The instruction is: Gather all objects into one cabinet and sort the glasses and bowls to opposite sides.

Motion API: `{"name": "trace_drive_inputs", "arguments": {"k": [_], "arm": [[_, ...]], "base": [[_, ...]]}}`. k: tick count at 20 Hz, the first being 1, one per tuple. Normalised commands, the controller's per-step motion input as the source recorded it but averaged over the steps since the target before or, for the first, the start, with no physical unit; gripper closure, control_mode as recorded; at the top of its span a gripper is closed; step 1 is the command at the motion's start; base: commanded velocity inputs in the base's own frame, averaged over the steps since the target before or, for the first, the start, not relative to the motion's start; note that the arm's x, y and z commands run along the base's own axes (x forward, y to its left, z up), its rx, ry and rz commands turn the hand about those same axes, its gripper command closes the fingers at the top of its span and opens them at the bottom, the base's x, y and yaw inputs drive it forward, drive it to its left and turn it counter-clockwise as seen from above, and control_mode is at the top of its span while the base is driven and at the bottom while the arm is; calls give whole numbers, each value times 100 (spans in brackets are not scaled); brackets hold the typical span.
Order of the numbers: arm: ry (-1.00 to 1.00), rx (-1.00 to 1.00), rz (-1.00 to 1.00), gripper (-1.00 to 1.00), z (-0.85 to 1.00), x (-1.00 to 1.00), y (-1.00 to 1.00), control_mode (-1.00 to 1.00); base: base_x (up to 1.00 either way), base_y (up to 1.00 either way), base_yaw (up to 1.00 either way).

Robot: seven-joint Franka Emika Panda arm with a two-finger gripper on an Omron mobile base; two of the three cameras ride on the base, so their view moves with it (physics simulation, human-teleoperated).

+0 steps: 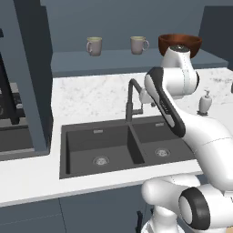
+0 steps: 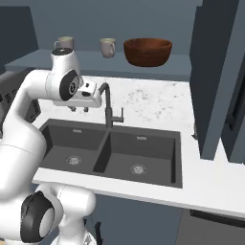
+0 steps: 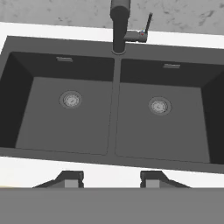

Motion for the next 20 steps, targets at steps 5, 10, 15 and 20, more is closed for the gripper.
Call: {"name": "trace_drive_inputs", "arguments": {"k": [5, 10, 15, 20], "arm": [[0, 0, 0, -100, 0, 0, 0, 100], [0, 0, 0, -100, 0, 0, 0, 100], [0, 0, 0, -100, 0, 0, 0, 100], [0, 0, 0, -100, 0, 0, 0, 100]], "base": [[0, 0, 0], [-32, 6, 0], [-73, 0, 0], [-54, 0, 0]]}}
